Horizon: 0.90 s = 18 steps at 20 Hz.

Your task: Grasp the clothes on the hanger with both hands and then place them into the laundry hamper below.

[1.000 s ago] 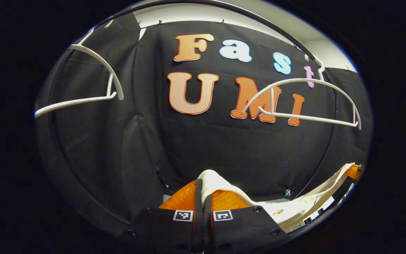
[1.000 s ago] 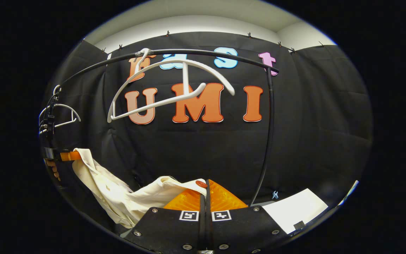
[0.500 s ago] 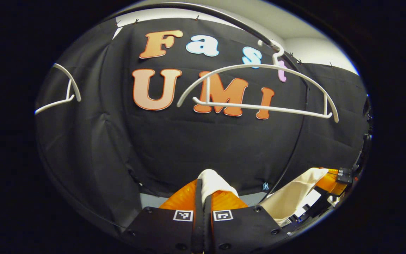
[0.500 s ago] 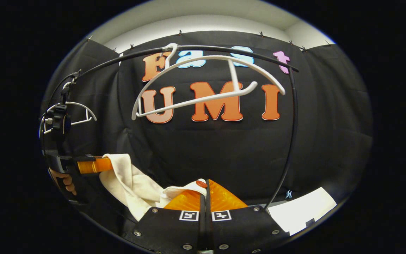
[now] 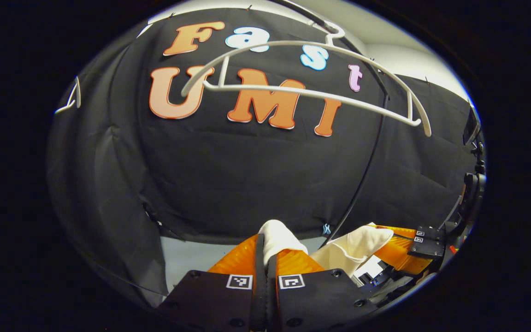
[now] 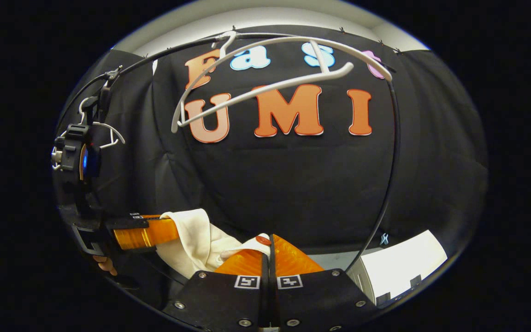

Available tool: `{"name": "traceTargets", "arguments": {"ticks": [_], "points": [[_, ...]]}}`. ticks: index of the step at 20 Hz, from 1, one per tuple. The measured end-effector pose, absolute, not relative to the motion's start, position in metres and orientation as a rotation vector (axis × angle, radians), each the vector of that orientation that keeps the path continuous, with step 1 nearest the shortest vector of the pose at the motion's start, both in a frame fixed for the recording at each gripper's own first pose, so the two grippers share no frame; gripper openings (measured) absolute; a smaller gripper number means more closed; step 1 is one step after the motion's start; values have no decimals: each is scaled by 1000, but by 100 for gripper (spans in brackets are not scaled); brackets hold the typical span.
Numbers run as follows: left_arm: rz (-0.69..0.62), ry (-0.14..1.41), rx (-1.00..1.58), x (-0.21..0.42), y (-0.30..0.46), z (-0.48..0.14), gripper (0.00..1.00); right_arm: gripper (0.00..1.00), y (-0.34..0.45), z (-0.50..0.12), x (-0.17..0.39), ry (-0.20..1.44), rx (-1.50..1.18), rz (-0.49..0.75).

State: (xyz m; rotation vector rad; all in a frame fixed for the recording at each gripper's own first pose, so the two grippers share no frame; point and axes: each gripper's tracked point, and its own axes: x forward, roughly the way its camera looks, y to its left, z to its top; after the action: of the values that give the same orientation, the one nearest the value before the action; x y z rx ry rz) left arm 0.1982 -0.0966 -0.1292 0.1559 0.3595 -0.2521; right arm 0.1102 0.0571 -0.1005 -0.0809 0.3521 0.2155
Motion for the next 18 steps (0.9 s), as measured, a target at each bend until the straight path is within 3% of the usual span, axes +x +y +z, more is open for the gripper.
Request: {"name": "traceTargets", "arguments": {"ticks": [18], "points": [[-164,922,97,172,-26,-333,7,5,61,-310,97,835,-150,147]]}}
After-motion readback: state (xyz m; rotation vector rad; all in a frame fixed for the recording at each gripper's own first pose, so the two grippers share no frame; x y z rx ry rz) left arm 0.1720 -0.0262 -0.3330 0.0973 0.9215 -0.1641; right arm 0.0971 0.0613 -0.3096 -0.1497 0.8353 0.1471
